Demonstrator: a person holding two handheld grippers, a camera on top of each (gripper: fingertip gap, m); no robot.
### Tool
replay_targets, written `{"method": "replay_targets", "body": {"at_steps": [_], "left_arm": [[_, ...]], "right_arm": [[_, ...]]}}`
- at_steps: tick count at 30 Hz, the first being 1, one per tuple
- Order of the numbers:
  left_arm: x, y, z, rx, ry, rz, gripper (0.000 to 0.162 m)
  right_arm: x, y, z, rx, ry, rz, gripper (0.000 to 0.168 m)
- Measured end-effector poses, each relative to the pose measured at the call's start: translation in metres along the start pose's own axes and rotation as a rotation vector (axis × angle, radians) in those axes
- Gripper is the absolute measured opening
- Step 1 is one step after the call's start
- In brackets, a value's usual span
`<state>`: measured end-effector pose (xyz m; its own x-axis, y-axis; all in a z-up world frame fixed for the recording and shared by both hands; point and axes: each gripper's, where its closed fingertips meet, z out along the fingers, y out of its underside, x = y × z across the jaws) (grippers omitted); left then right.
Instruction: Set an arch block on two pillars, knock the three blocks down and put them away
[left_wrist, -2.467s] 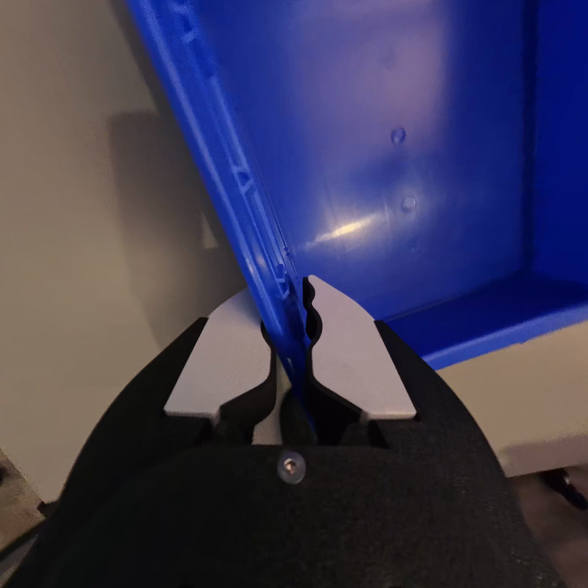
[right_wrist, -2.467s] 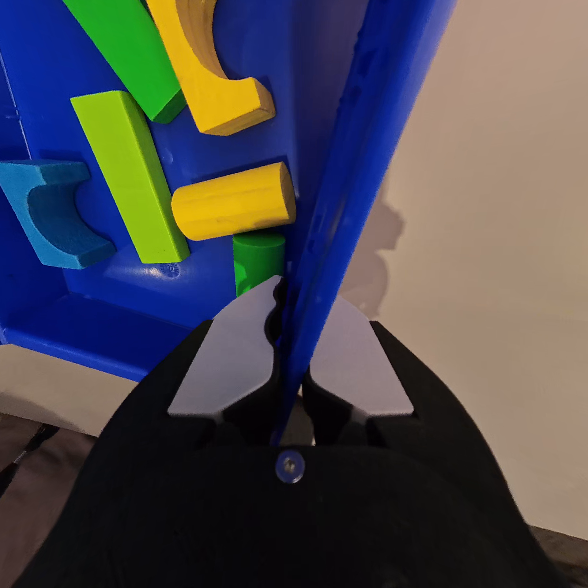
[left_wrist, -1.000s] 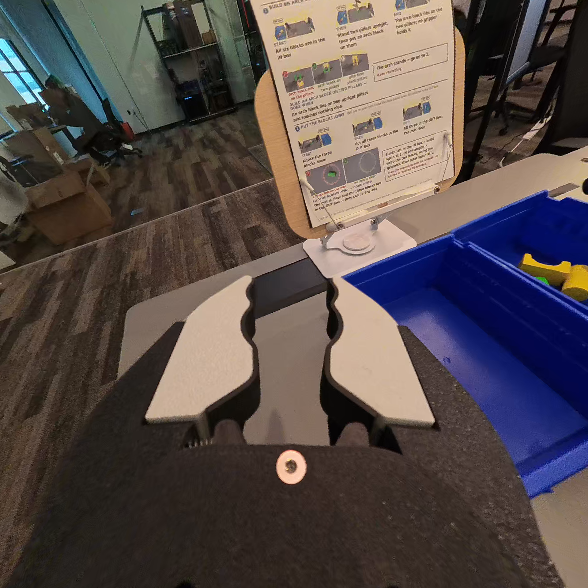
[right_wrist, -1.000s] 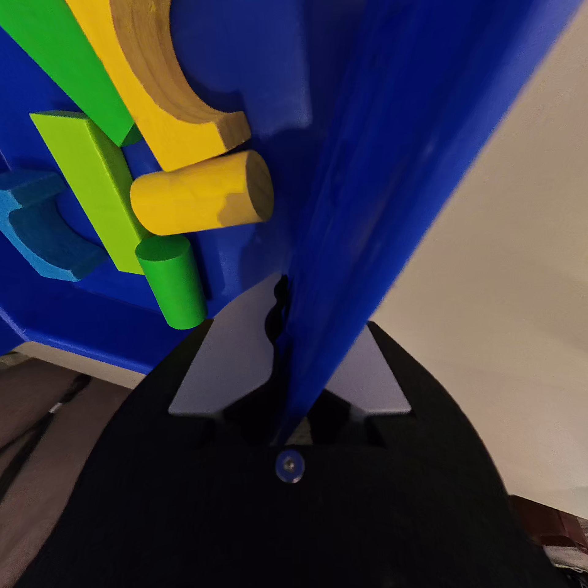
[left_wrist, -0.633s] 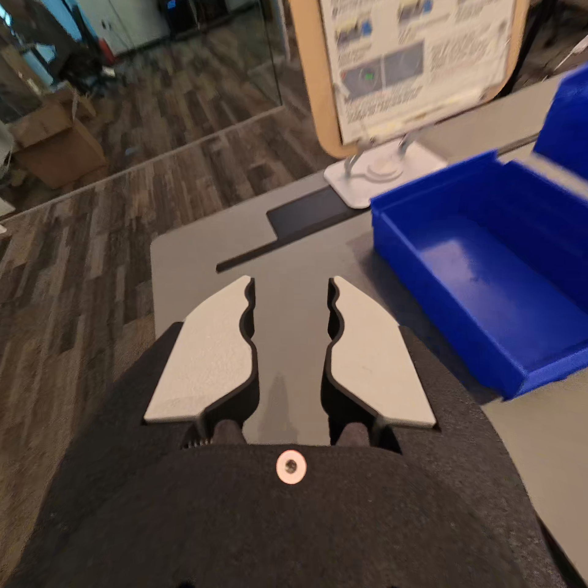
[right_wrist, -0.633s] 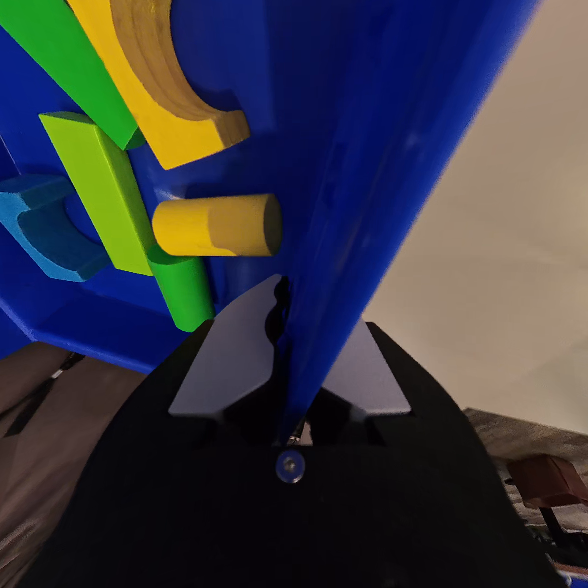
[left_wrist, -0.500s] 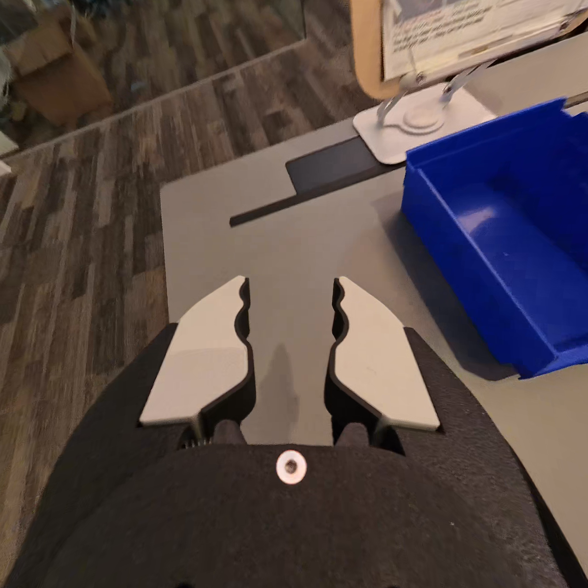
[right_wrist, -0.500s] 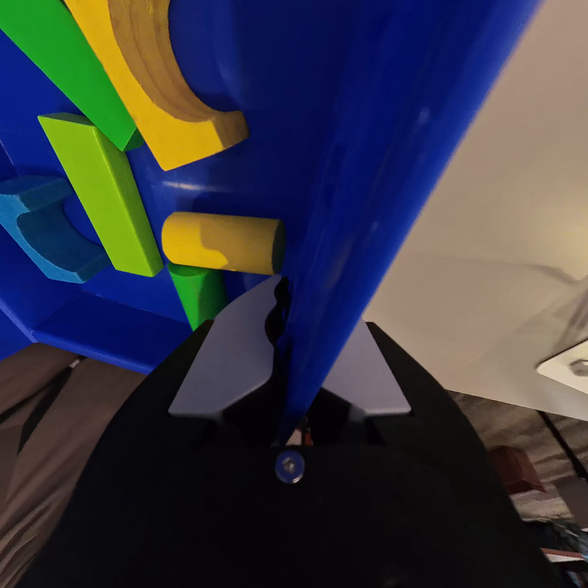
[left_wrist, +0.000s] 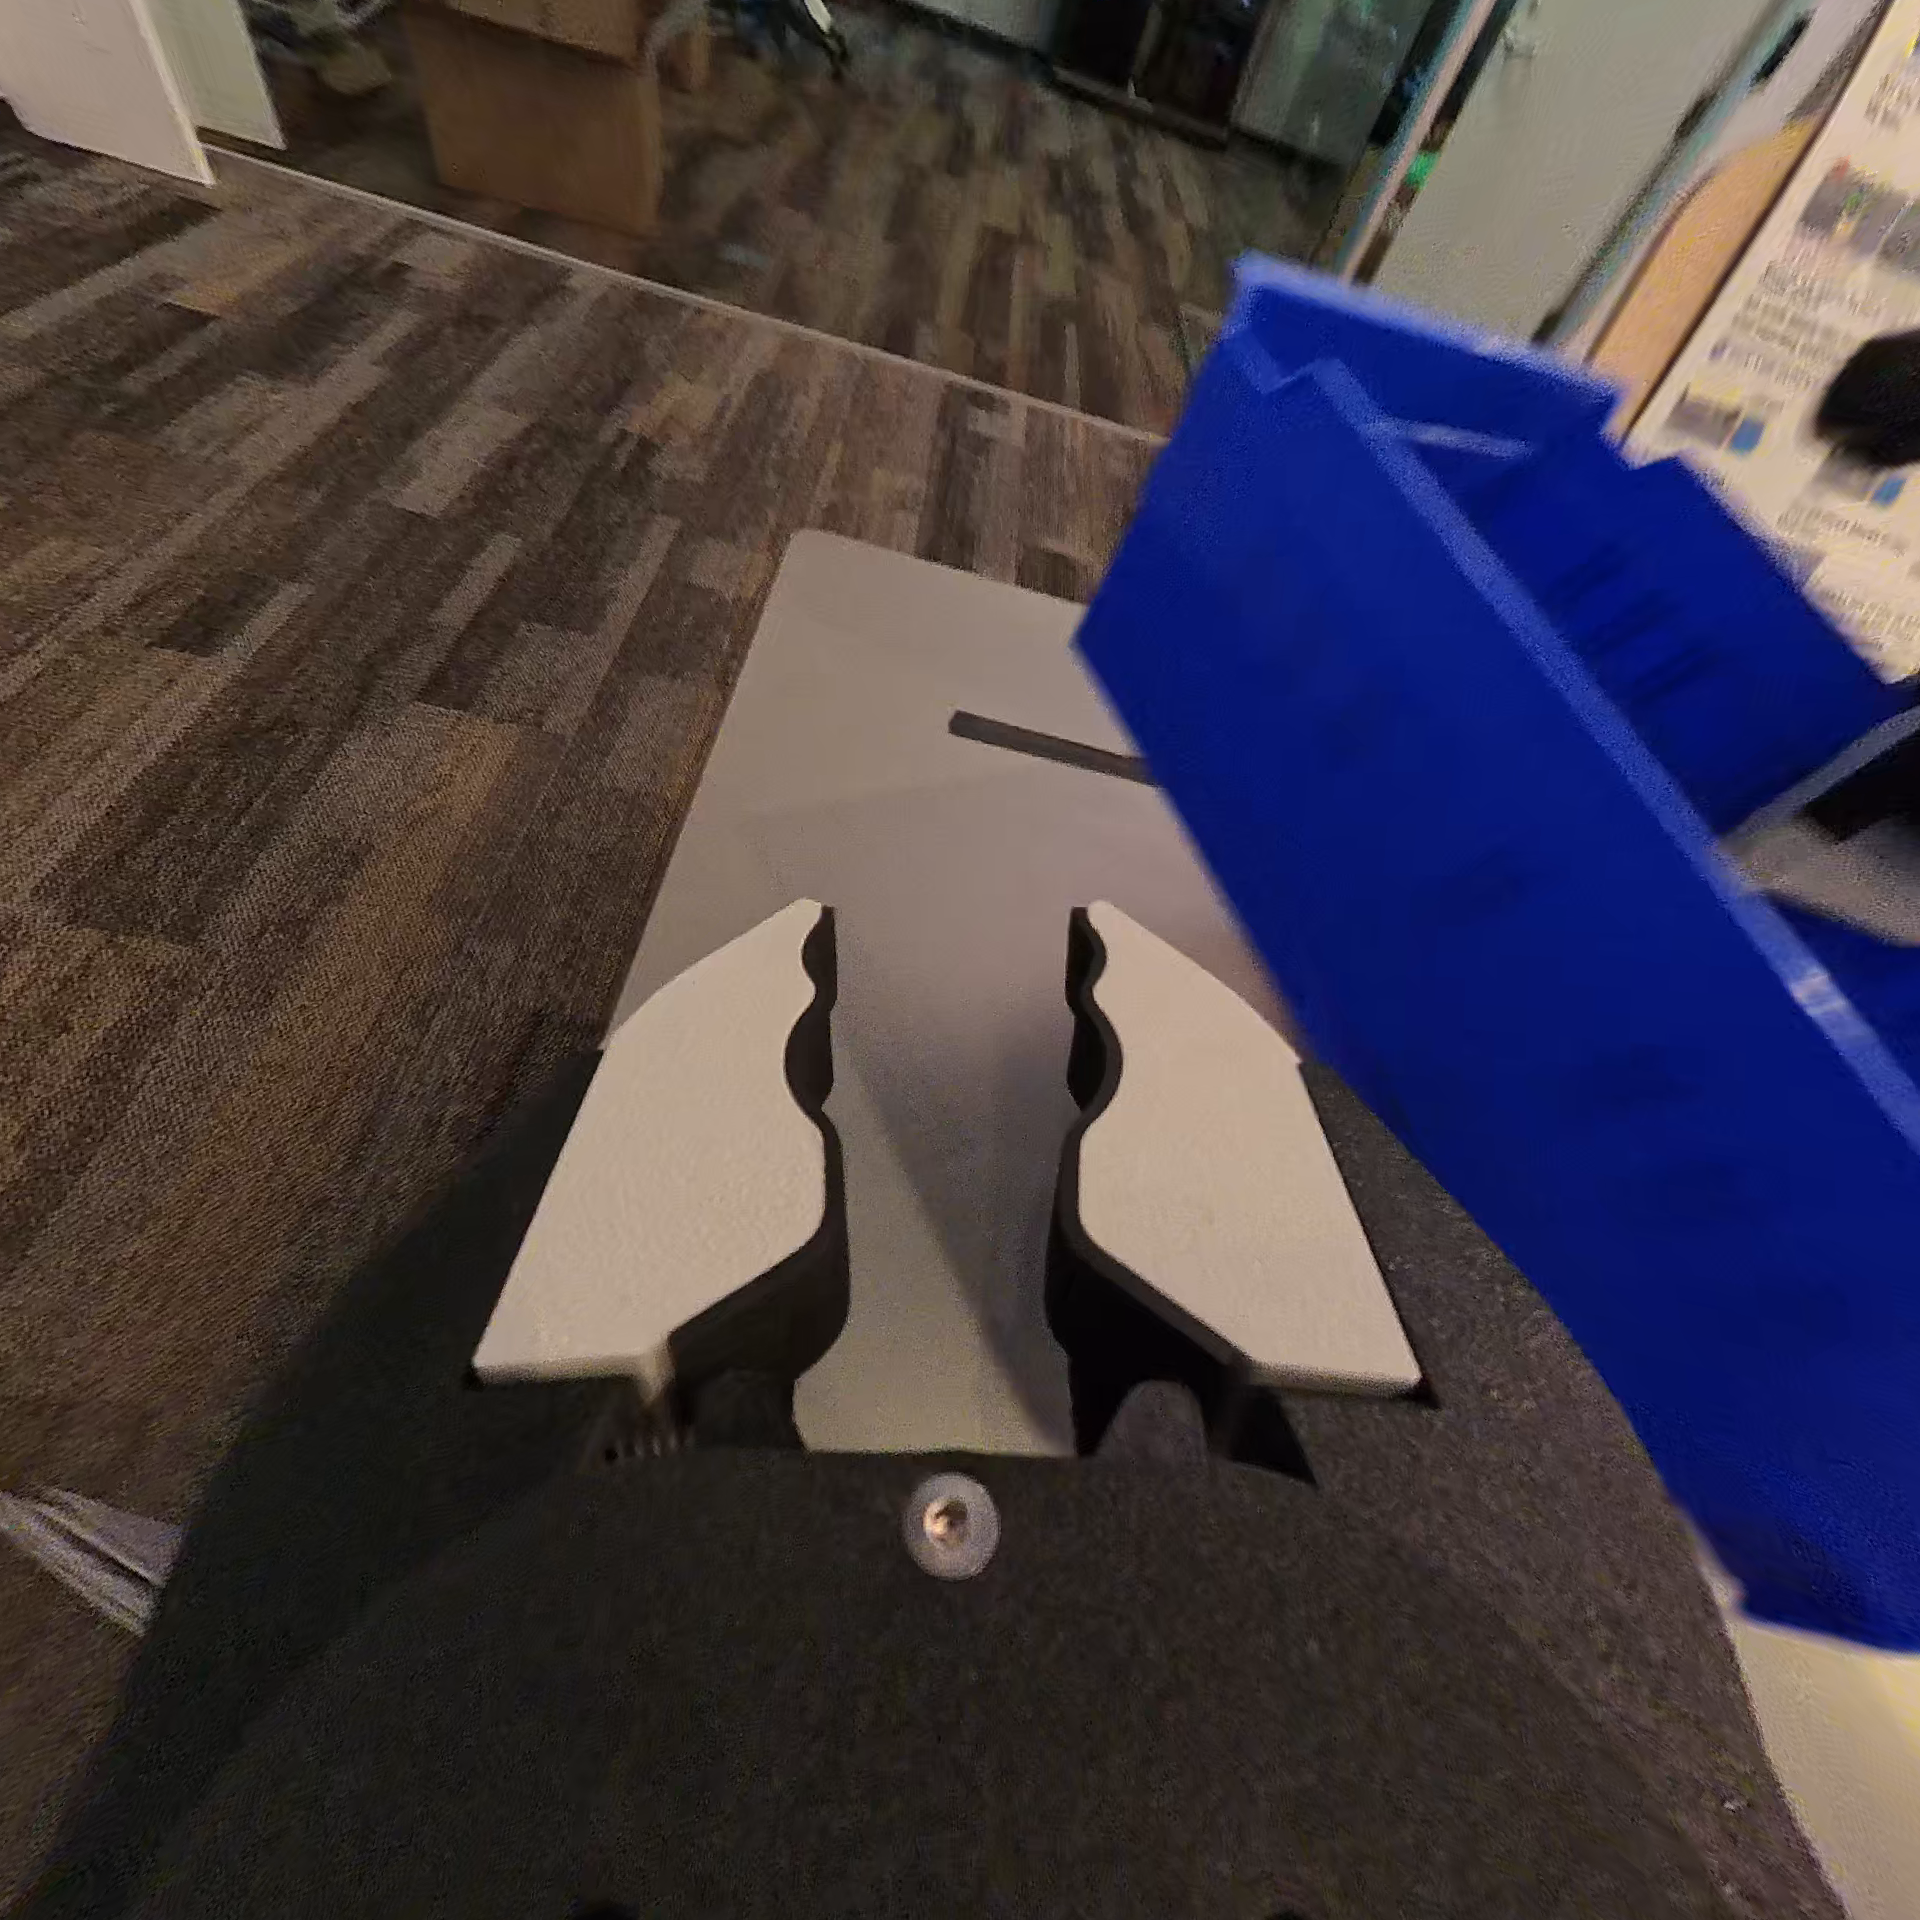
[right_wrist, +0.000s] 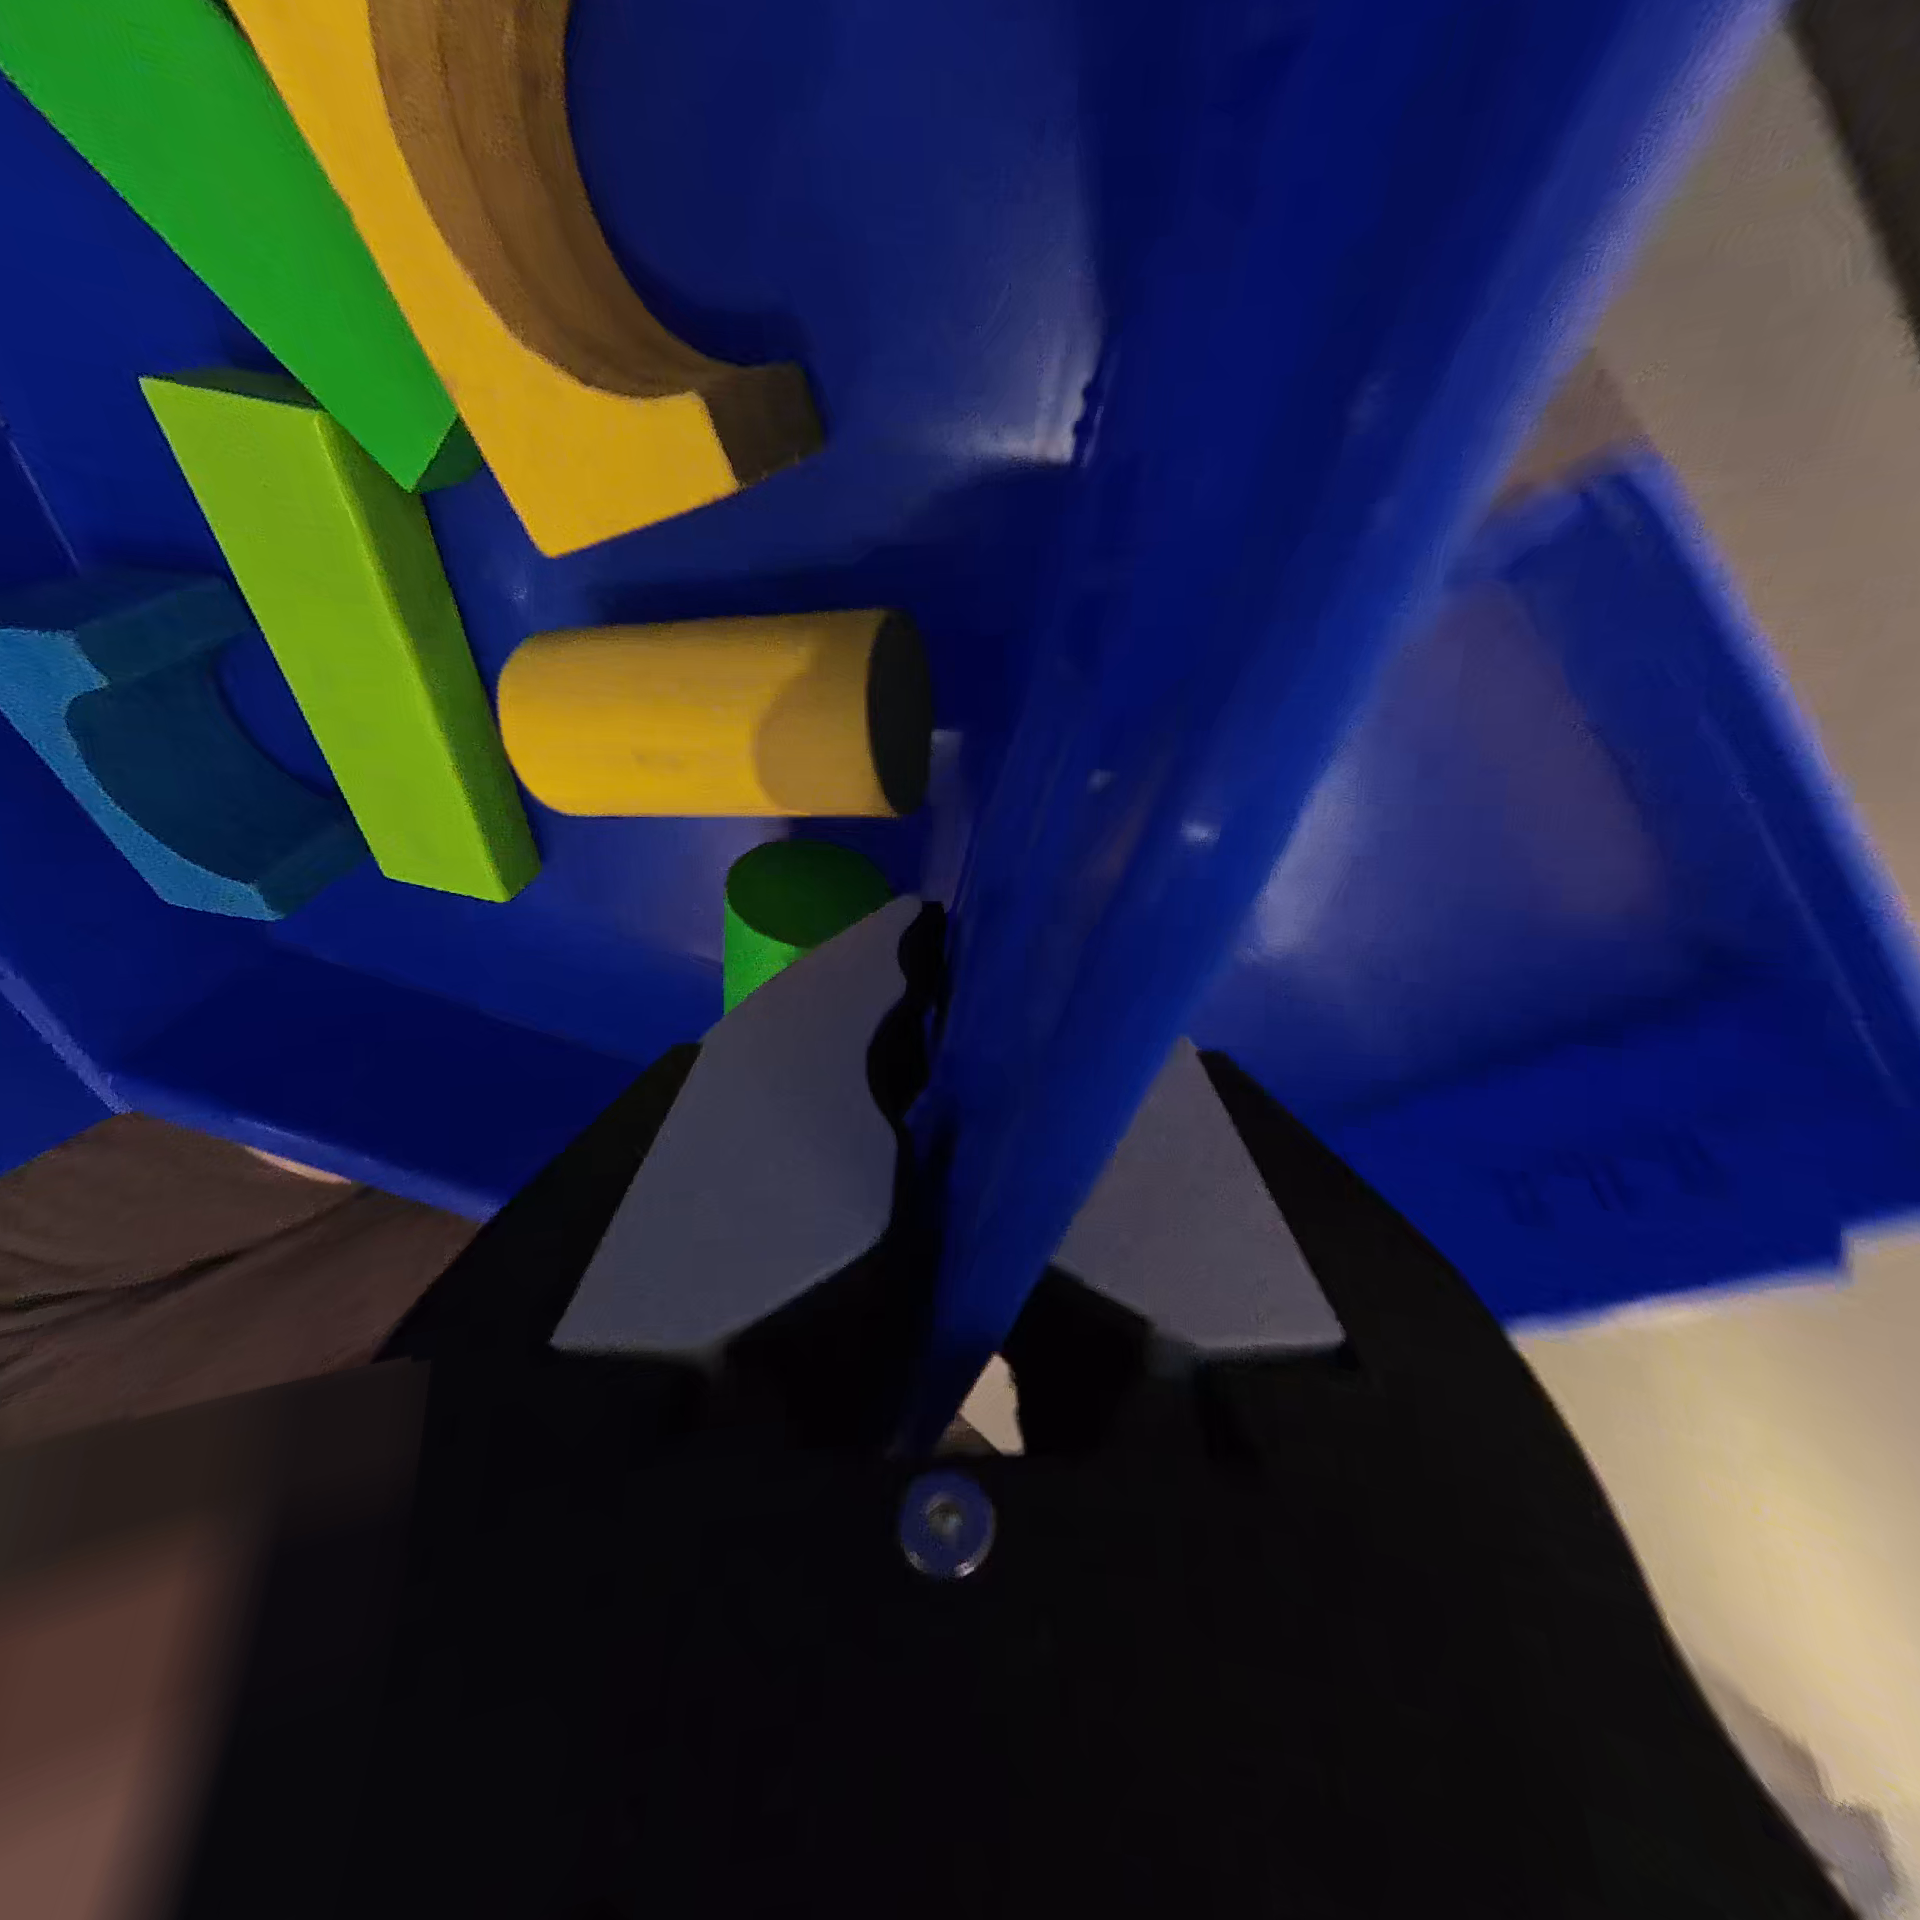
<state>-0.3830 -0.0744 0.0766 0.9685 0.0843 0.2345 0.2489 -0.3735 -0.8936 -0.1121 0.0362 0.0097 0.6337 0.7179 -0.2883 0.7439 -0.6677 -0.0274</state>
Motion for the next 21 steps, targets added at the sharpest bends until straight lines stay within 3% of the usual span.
{"method": "replay_targets", "body": {"at_steps": [5,10,17,21], "left_arm": [[-0.013,-0.005,-0.022,0.060,0.017,-0.134,0.044],[-0.025,-0.007,-0.030,0.130,0.143,-0.273,0.050],[0.001,0.028,0.028,-0.126,0.322,-0.236,0.048],[0.010,0.053,0.062,-0.284,0.317,-0.175,0.052]], "right_arm": [[-0.053,-0.043,0.059,-0.012,-0.063,-0.052,0.007],[-0.049,-0.047,0.117,-0.047,-0.065,0.044,0.007],[-0.010,-0.025,0.156,-0.100,0.074,0.175,0.010],[-0.012,-0.032,0.129,0.031,0.049,0.132,0.016]]}}
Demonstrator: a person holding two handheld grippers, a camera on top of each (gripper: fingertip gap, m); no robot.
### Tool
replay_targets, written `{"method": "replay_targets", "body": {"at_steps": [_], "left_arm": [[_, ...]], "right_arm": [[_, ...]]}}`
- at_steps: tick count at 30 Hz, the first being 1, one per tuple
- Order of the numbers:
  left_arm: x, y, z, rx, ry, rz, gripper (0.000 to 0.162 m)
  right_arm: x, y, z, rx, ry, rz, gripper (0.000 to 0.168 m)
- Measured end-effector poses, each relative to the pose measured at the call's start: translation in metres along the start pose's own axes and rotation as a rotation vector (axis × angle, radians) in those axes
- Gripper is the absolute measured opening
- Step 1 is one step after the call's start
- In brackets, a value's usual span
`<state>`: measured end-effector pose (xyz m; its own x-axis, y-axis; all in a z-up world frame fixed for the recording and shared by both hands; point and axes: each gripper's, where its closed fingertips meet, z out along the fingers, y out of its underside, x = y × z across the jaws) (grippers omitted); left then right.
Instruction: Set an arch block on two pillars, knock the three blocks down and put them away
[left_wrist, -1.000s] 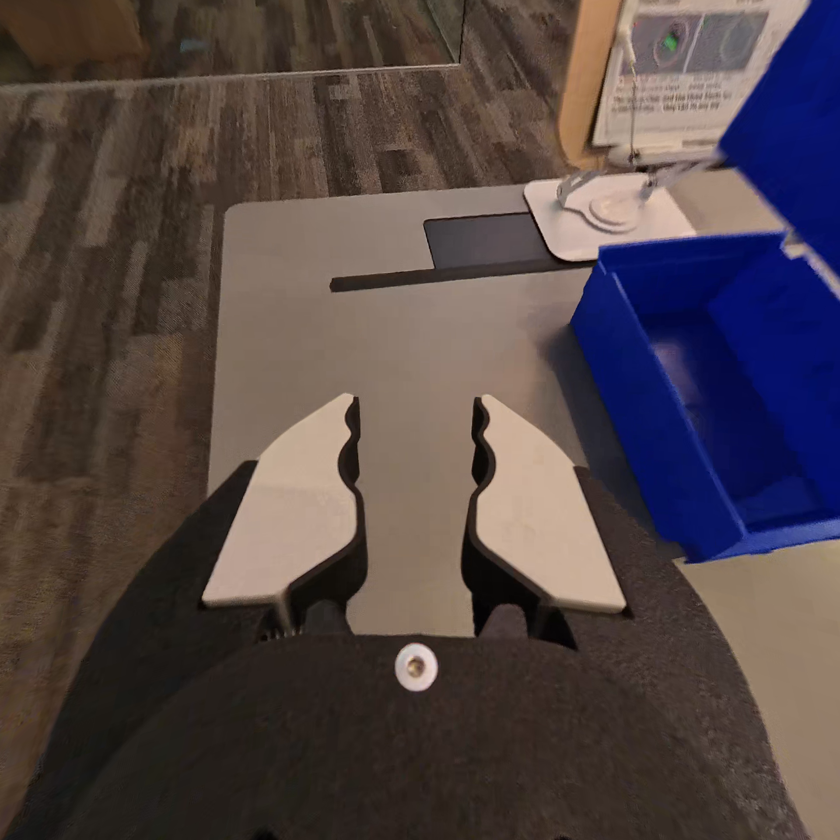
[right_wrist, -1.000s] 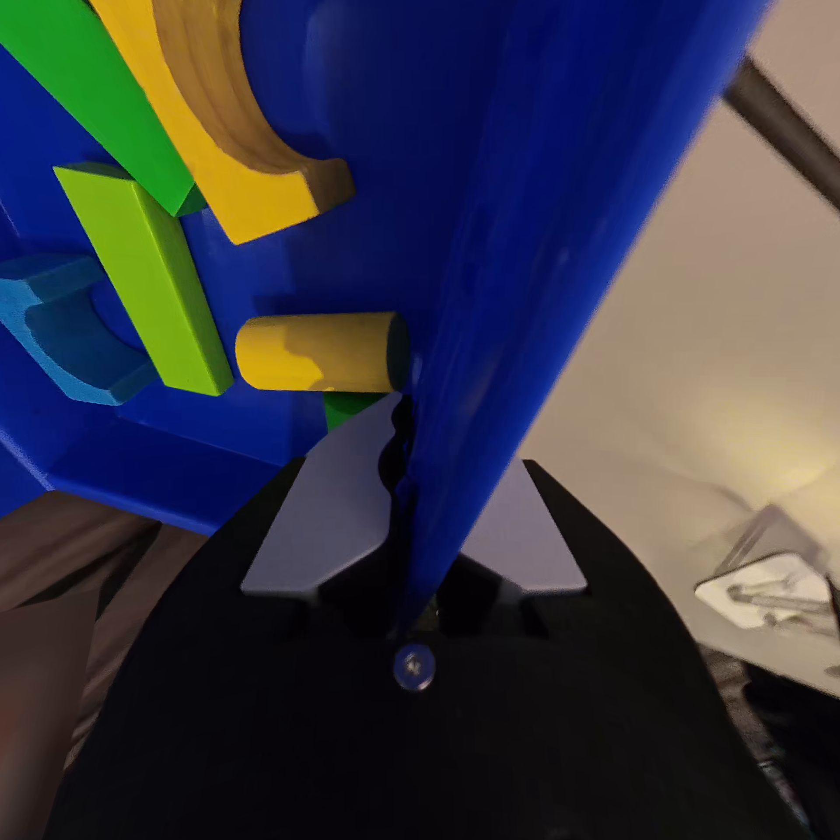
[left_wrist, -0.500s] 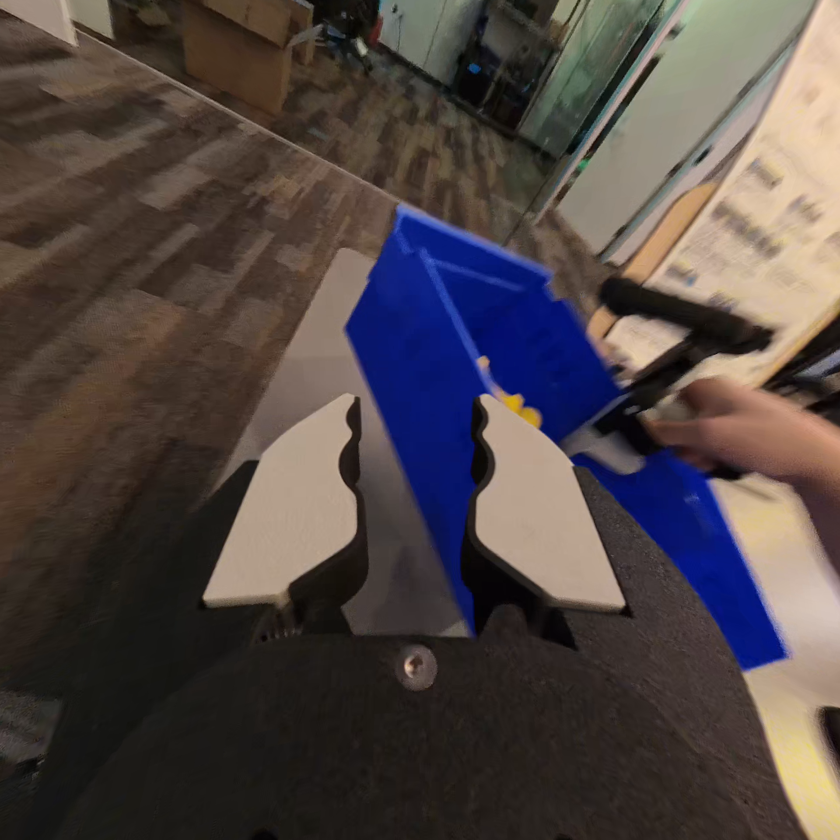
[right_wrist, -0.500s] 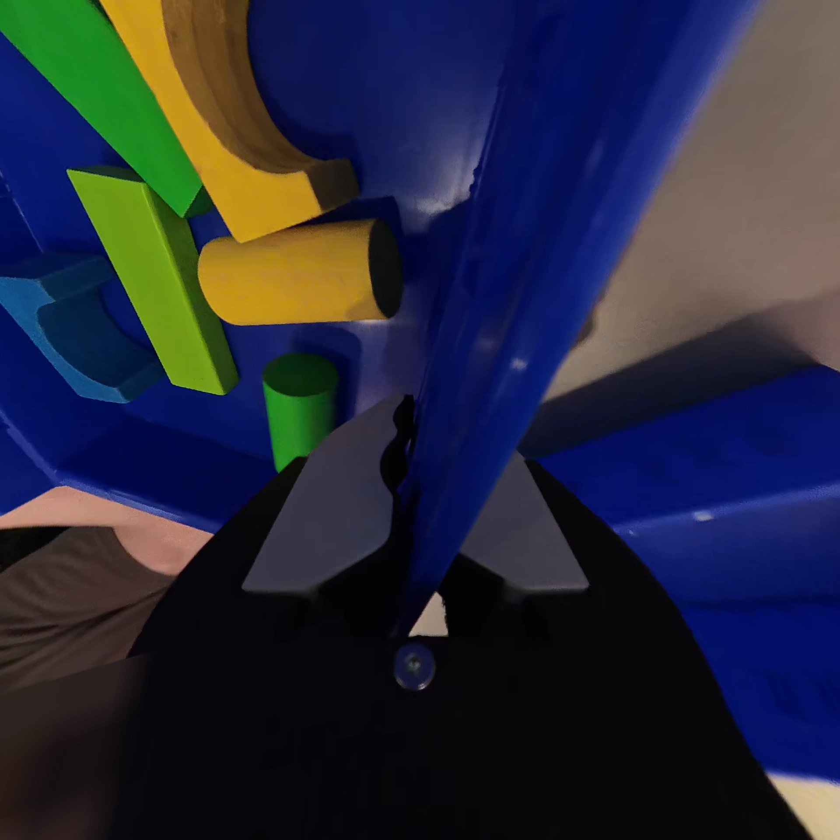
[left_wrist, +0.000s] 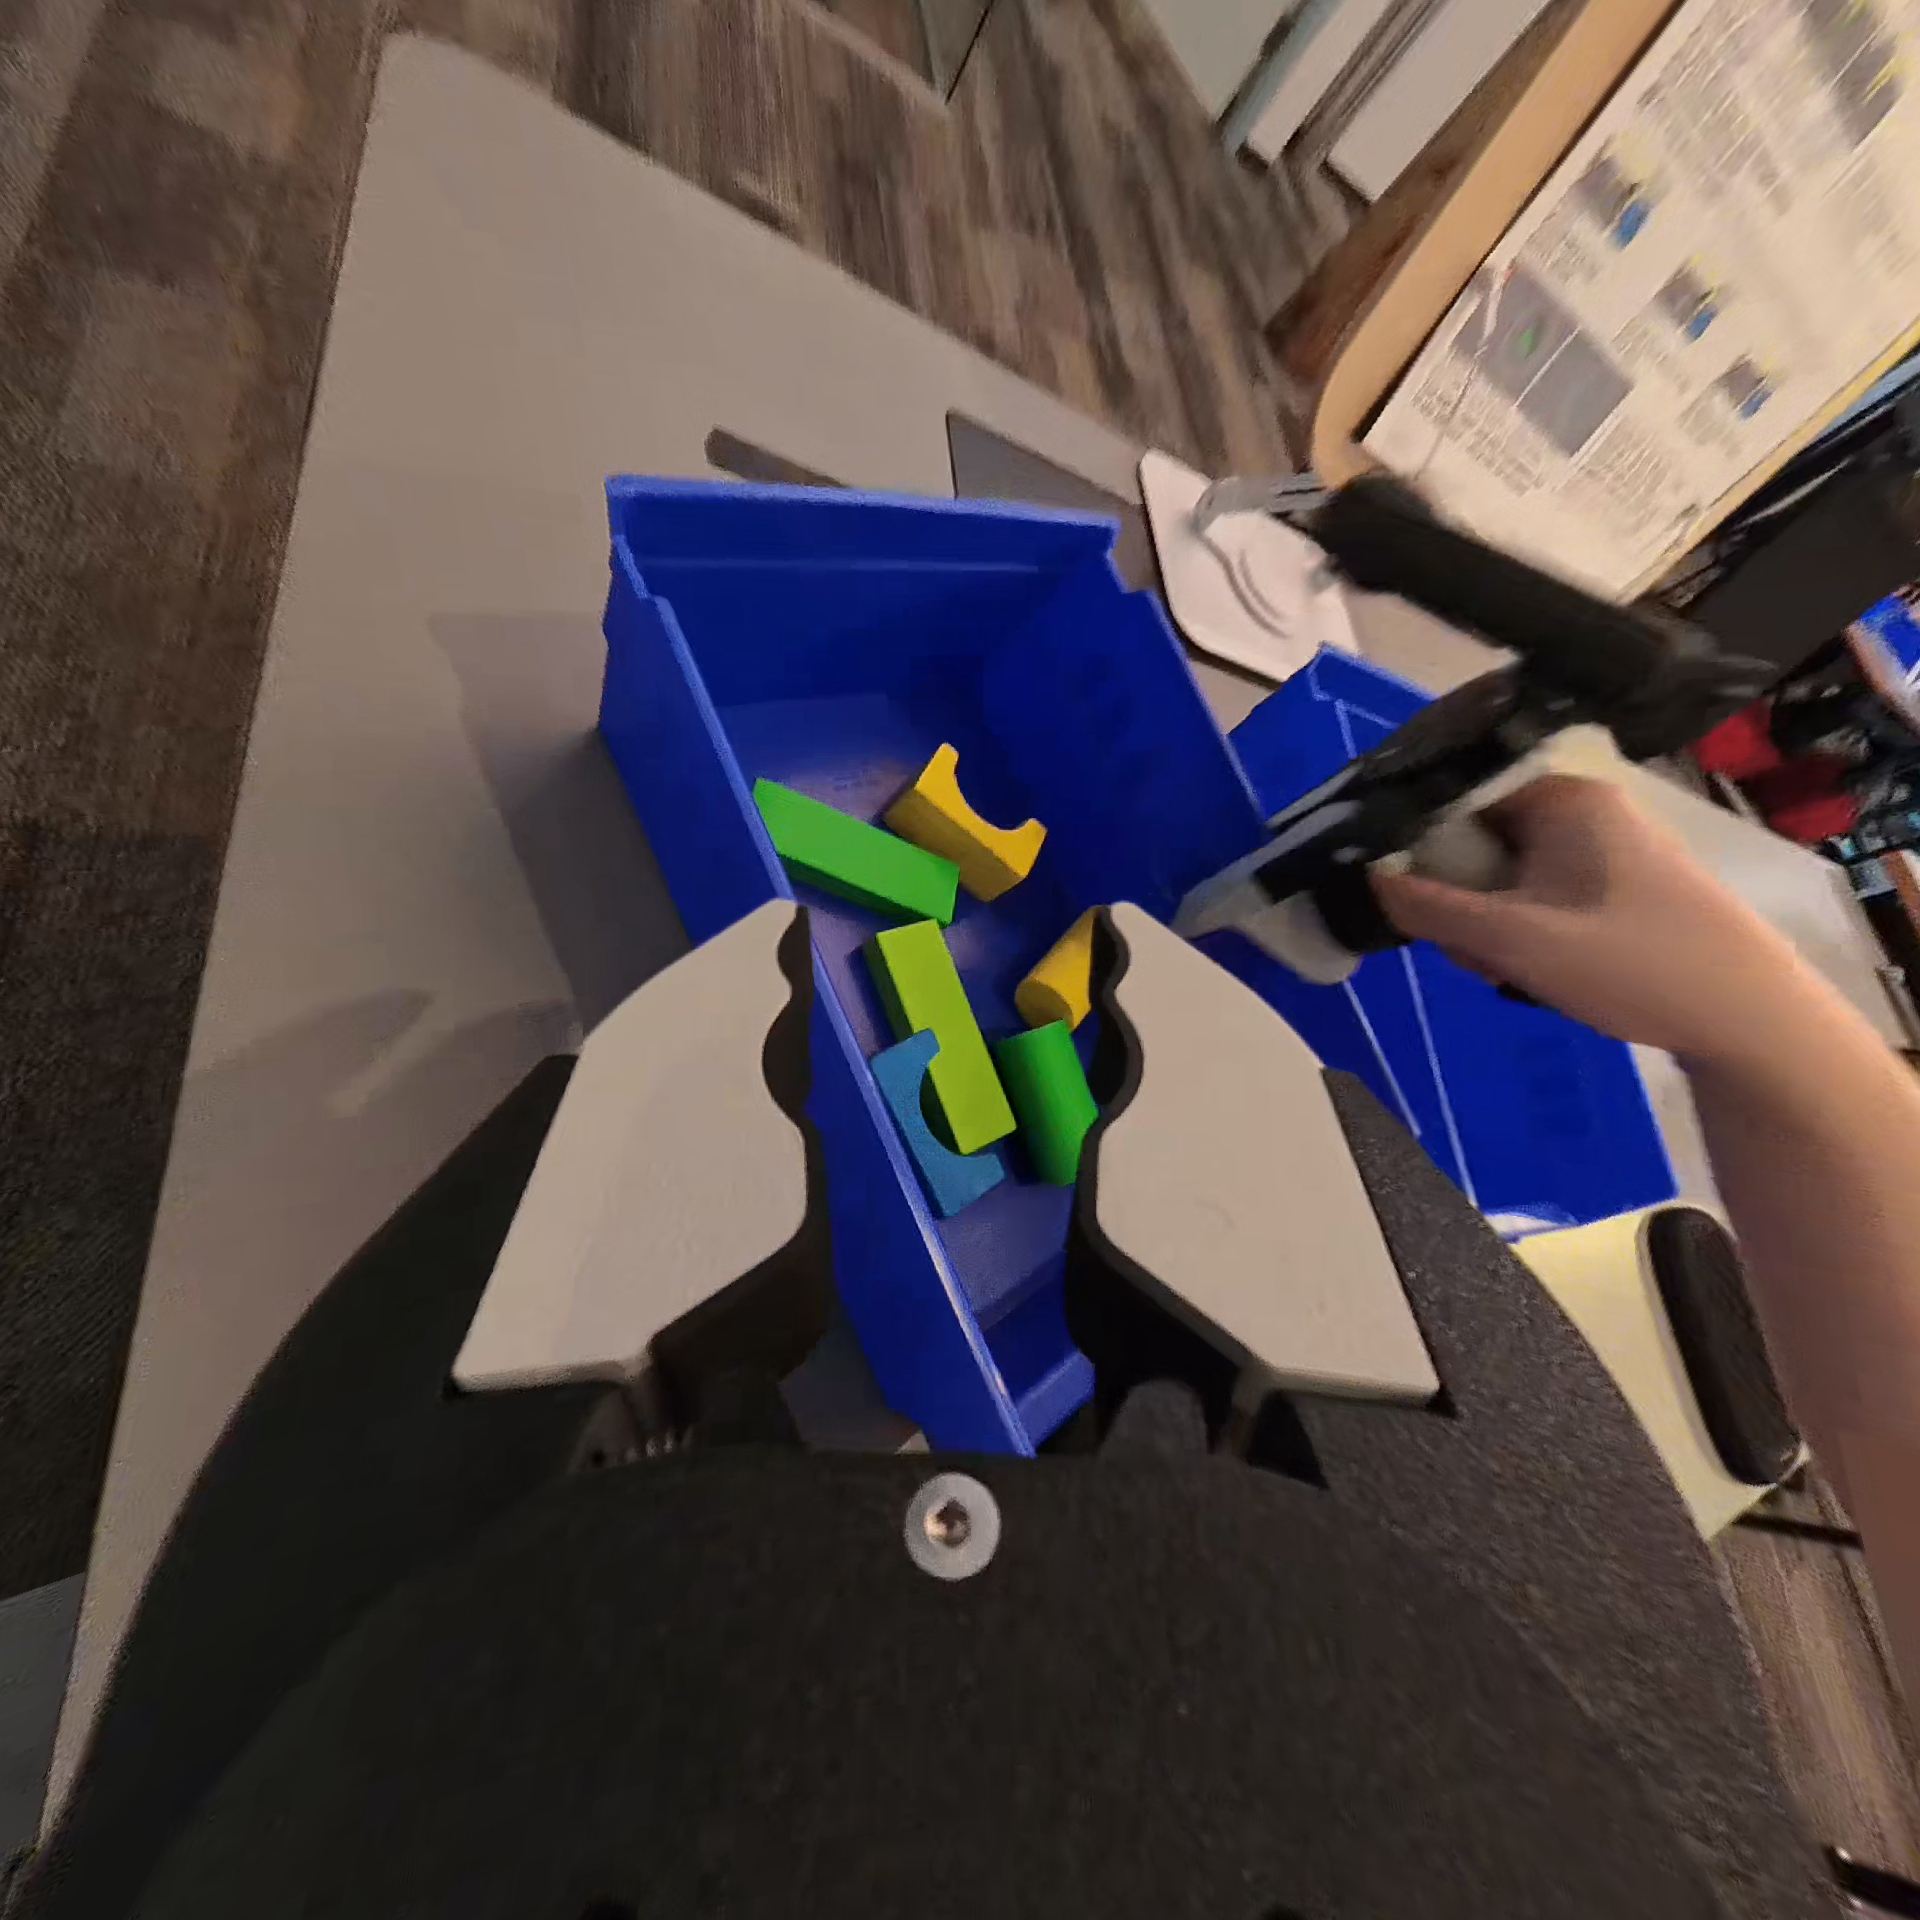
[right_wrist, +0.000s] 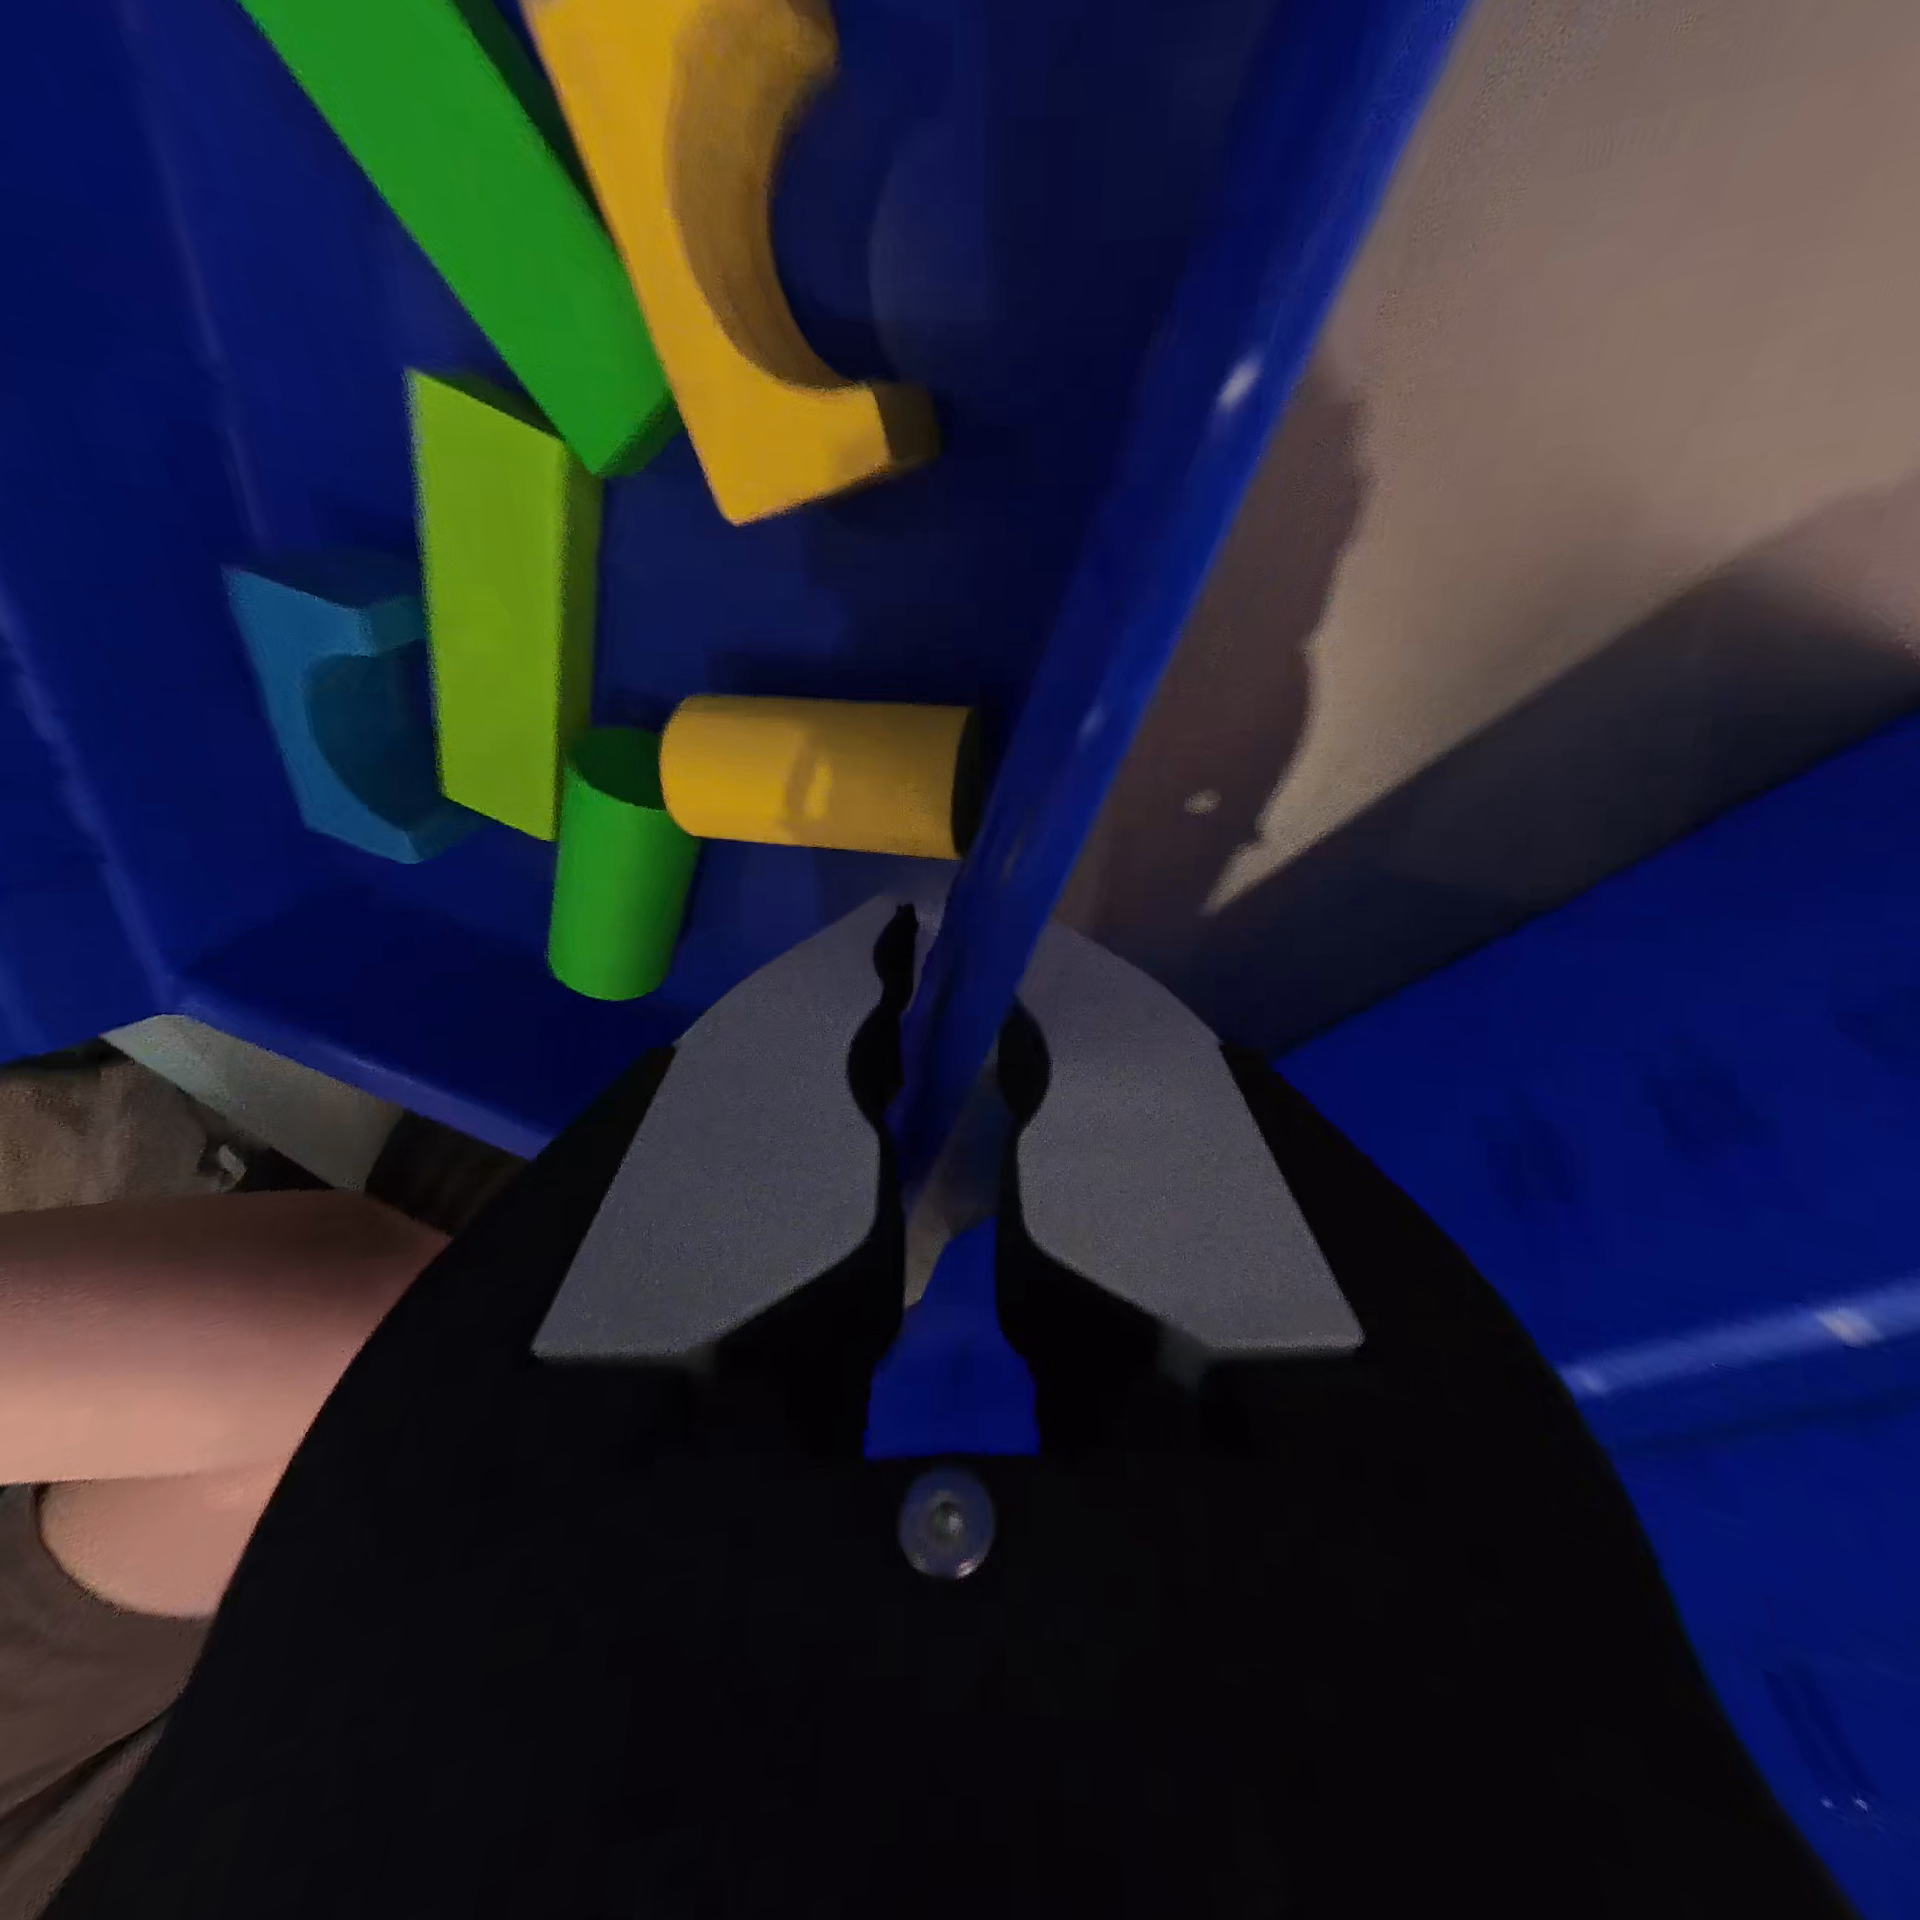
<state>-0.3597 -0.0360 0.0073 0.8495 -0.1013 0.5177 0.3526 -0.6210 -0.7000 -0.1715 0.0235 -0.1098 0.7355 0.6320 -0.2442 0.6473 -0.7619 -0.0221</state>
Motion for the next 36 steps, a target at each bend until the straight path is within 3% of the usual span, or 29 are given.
{"method": "replay_targets", "body": {"at_steps": [4,7,9,13,19,23,32,36], "left_arm": [[-0.010,0.017,0.022,-0.120,-0.065,0.011,0.054],[-0.028,0.043,0.038,-0.282,-0.161,0.031,0.057],[-0.033,0.051,0.049,-0.337,-0.170,0.053,0.052],[-0.032,0.066,0.057,-0.441,-0.176,0.084,0.031],[-0.041,0.065,0.070,-0.510,-0.271,0.256,0.030],[-0.042,0.053,0.091,-0.471,-0.297,0.448,0.024],[-0.023,0.059,0.105,-0.512,-0.244,0.431,0.017],[-0.021,0.061,0.105,-0.523,-0.238,0.443,0.018]], "right_arm": [[0.008,-0.007,-0.071,0.342,0.173,-0.185,0.019],[0.047,0.017,-0.123,0.545,0.372,-0.223,0.032],[0.082,0.046,-0.135,0.573,0.397,-0.140,0.038],[0.143,0.105,-0.142,0.635,0.305,0.058,0.039],[0.211,0.178,-0.127,0.491,0.426,0.143,0.038],[0.227,0.199,-0.124,0.448,0.410,0.197,0.038],[0.241,0.210,-0.129,0.434,0.405,0.251,0.038],[0.233,0.200,-0.123,0.462,0.311,0.289,0.039]]}}
